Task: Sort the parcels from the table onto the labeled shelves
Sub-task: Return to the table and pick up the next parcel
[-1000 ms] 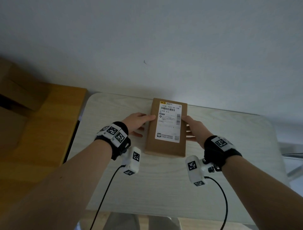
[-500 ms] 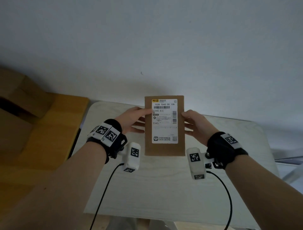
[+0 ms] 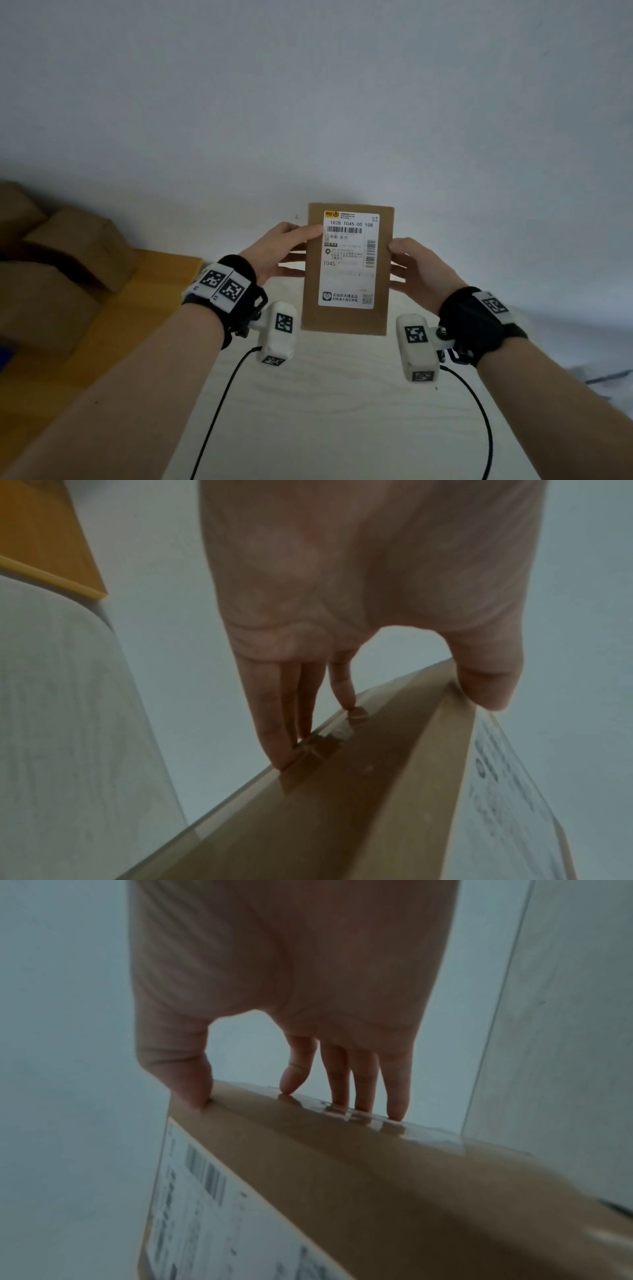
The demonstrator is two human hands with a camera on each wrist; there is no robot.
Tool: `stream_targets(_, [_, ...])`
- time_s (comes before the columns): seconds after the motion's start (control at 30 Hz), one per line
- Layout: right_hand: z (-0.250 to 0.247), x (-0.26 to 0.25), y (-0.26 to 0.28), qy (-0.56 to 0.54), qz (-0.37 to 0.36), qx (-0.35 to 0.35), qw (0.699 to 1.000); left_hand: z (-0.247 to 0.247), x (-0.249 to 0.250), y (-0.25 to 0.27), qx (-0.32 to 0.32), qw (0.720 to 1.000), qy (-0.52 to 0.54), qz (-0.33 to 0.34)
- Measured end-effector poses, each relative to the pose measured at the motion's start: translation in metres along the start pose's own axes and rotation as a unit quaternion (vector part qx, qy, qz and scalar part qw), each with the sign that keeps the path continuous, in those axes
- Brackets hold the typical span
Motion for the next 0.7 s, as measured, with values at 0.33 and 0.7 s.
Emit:
stream_targets(0.33, [0.007,-0.022,0.007,-0.003,-0.028,-0.015,0.999,-0.002,0.020,0.012,0.016,0.999,0.005,0.028])
stream_targets(0.7, [0.016,-0.029,0.007,-0.006,-0.039,-0.016,0.999,-0.009,0.024,0.015,0.024,0.999,0.012,0.031])
Point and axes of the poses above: each hand's wrist, its own y-axis away from the middle knuckle, its own z-axis out of the palm, x = y × z, the point moved 1 cm from there along -y, towards the middle knuckle, and after that the axes turned 4 degrees about z, right-handed, at the moved point
